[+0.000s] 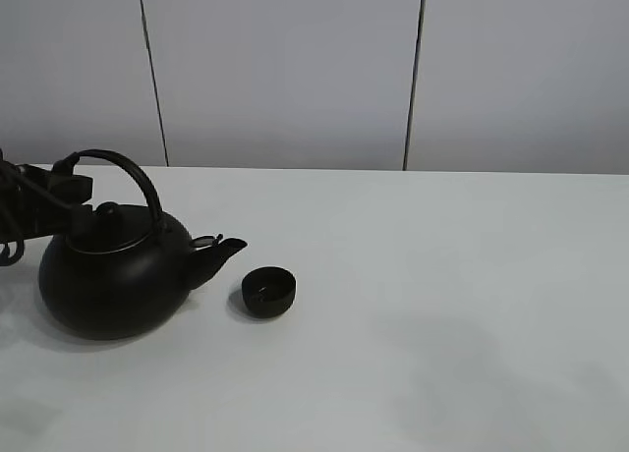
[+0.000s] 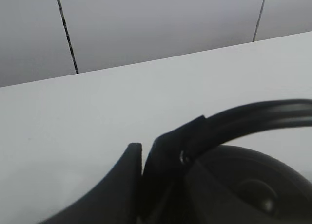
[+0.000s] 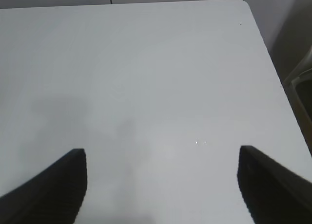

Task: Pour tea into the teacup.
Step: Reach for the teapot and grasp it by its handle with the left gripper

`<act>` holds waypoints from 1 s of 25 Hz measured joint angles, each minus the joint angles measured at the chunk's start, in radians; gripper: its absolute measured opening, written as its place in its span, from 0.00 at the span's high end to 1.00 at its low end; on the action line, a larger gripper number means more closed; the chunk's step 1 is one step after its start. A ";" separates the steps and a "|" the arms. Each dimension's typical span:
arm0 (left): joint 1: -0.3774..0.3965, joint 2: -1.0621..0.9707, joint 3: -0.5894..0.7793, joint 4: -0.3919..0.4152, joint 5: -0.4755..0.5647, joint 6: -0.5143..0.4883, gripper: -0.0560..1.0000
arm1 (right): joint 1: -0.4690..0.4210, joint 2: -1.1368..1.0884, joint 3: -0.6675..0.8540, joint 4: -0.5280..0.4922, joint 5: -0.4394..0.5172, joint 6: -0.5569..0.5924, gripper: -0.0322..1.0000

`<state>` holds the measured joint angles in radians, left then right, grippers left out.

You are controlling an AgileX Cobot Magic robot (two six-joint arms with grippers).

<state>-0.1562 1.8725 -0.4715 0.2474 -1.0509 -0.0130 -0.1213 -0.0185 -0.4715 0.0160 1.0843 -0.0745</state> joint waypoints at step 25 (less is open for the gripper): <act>0.000 0.000 0.000 0.000 0.000 0.000 0.81 | 0.000 0.000 0.000 0.000 -0.002 0.000 0.41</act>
<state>-0.1562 1.8725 -0.4715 0.2474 -1.0509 -0.0130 -0.1213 -0.0185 -0.4715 0.0160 1.0828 -0.0745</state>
